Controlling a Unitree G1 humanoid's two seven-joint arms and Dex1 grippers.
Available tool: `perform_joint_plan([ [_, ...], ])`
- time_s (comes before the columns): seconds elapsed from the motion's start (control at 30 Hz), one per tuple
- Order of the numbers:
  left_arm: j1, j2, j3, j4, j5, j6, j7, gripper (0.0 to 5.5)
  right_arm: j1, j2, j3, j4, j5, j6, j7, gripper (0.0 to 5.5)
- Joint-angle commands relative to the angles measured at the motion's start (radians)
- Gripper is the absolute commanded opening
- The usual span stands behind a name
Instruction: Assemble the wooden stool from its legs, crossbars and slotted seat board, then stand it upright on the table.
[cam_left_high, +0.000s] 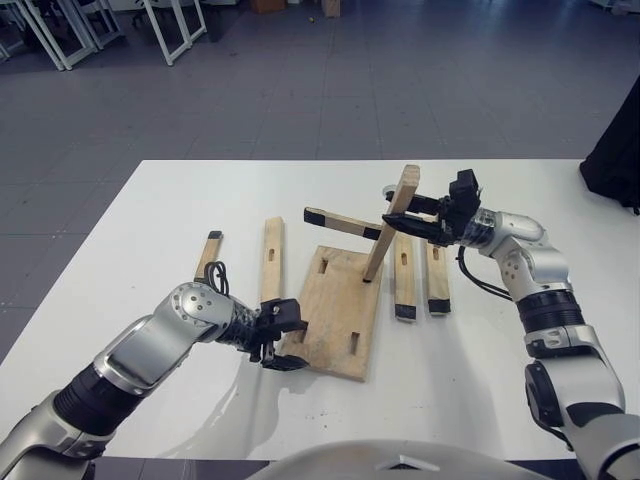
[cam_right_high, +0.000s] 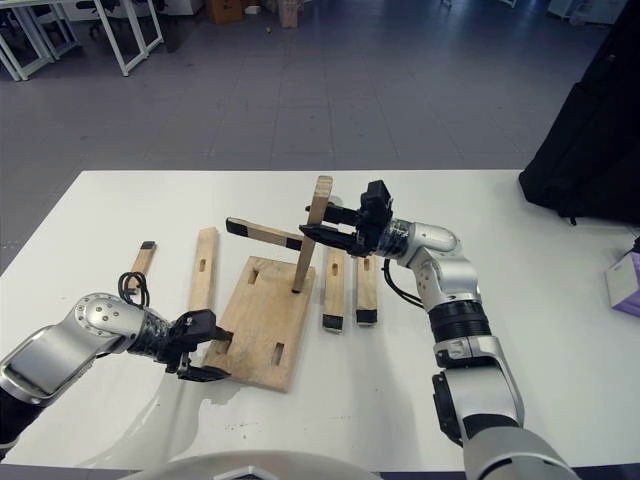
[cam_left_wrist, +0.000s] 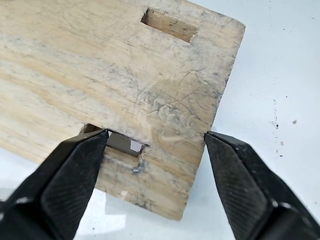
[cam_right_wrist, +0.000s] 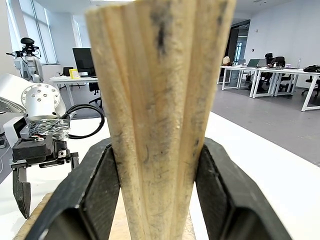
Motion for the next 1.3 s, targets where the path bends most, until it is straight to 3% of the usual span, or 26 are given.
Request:
perform_joint_plan([
  [0.03, 0.055, -0.03, -0.06, 0.028, 0.033, 0.025, 0.029, 3.56, 0.07, -0.029, 0.064, 0.096, -0.146, 0.042, -0.082, 2.37],
  [0.37, 0.057, -0.033, -0.059, 0.027, 0.039, 0.019, 0.034, 3.56, 0.088, -0.021, 0.006, 0.055, -0.154, 0.067, -0.12, 4.01],
  [0.5, 0.06, -0.031, -0.059, 0.025, 0.038, 0.021, 0.035, 3.56, 0.111, -0.033, -0.051, -0.018, -0.141, 0.055, -0.176, 4.06],
  [0.63, 0.067, -0.029, -0.056, 0.021, 0.035, 0.024, 0.036, 3.56, 0.13, -0.06, -0.209, -0.31, 0.101, 0.227, -0.186, 4.06],
  [0.8, 0.072, -0.033, -0.059, 0.013, 0.034, 0.028, 0.045, 3.56, -0.047, -0.064, -0.313, -0.453, 0.234, 0.293, -0.31, 4.06],
  [0.97, 0.066, -0.038, -0.066, 0.016, 0.039, 0.027, 0.046, 3.56, -0.19, -0.04, -0.238, -0.342, 0.132, 0.207, -0.333, 4.06],
  [1.13, 0.061, -0.044, -0.073, 0.022, 0.047, 0.023, 0.049, 3.56, 0.038, -0.02, 0.021, -0.308, 0.033, 0.302, -0.208, 4.06],
  [1.3, 0.064, -0.044, -0.077, 0.025, 0.051, 0.023, 0.05, 3.56, 0.112, -0.015, 0.021, -0.369, 0.111, 0.426, -0.246, 4.06],
])
